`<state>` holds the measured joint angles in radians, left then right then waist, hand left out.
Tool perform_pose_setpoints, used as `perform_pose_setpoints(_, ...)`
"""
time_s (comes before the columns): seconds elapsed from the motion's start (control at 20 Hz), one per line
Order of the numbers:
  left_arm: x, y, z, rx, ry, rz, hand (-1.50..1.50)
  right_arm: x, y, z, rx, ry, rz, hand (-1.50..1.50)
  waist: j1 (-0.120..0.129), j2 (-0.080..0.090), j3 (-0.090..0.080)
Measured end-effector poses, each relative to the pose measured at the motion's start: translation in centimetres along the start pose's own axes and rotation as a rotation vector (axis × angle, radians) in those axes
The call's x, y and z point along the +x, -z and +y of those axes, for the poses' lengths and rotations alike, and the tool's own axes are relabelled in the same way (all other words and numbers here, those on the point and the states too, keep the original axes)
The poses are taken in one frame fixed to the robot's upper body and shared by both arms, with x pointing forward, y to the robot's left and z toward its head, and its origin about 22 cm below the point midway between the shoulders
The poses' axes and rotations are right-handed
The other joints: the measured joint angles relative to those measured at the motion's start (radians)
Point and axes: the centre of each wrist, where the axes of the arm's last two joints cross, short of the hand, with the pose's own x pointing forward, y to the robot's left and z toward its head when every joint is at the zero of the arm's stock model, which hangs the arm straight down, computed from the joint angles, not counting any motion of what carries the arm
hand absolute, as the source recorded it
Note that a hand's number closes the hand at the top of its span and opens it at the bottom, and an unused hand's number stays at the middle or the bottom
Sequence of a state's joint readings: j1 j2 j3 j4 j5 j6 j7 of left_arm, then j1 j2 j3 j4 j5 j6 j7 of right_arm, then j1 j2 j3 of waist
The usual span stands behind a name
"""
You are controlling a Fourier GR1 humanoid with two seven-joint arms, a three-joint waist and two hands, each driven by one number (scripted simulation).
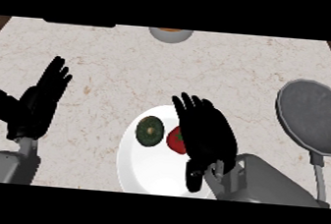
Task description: Pick the tomato from the plate and place it in the pan
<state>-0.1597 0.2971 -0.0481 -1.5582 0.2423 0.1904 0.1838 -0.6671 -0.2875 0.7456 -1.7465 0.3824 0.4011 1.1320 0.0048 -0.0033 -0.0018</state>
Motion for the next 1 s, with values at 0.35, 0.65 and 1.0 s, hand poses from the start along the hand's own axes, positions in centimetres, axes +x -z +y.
perform_pose_setpoints(0.35,0.2,0.1,0.1,-0.002,-0.002,-0.002,0.00,1.9,2.1,0.3,0.032,-0.022,0.027,-1.50,0.000,0.001,0.000)
perform_pose_setpoints(0.65,0.3,0.0,-0.1,0.003,-0.008,-0.006,0.00,2.2,3.8,1.0,0.050,-0.047,0.088,-1.50,-0.001,0.001,0.001)
perform_pose_setpoints(1.0,0.4,-0.1,-0.1,0.007,-0.004,-0.005,0.00,1.1,5.1,2.5,0.078,-0.059,0.121,-1.50,-0.003,0.002,0.001)
